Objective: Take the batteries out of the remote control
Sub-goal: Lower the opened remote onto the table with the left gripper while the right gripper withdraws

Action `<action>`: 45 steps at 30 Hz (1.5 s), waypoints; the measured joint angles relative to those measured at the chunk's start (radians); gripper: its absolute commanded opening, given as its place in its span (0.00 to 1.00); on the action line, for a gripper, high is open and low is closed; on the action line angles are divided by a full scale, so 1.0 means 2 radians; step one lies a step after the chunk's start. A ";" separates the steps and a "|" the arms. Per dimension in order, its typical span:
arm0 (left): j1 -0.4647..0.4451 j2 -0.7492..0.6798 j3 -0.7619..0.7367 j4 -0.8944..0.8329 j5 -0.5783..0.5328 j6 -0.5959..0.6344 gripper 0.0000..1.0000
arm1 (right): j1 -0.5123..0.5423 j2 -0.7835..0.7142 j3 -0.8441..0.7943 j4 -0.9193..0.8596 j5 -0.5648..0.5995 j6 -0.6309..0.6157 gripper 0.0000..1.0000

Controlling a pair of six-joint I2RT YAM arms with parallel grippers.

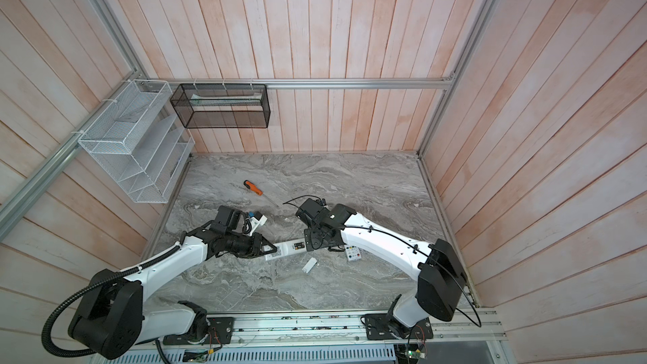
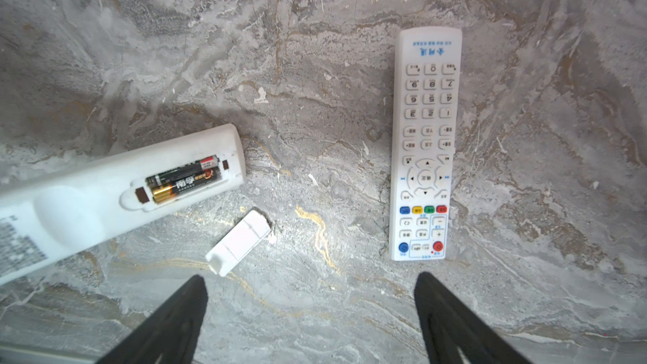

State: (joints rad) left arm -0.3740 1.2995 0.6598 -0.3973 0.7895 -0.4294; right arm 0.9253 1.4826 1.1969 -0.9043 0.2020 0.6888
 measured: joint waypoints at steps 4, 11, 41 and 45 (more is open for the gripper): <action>0.000 0.000 0.000 0.000 0.000 0.000 0.00 | -0.005 -0.037 -0.060 0.079 -0.069 0.002 0.93; 0.000 0.000 0.000 0.000 0.003 0.000 0.00 | -0.065 -0.047 -0.143 0.216 -0.200 0.009 0.92; 0.041 0.133 0.059 -0.051 0.006 0.048 0.42 | -0.114 -0.108 -0.209 0.334 -0.285 0.007 0.92; 0.054 0.145 0.059 -0.062 -0.010 0.062 0.52 | -0.119 -0.119 -0.209 0.333 -0.285 0.007 0.92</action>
State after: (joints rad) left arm -0.2653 1.5902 0.7773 -0.5213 0.7692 -0.3058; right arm 0.6876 1.2453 0.7784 -0.2390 -0.3676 0.7025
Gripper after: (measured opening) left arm 0.479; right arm 0.921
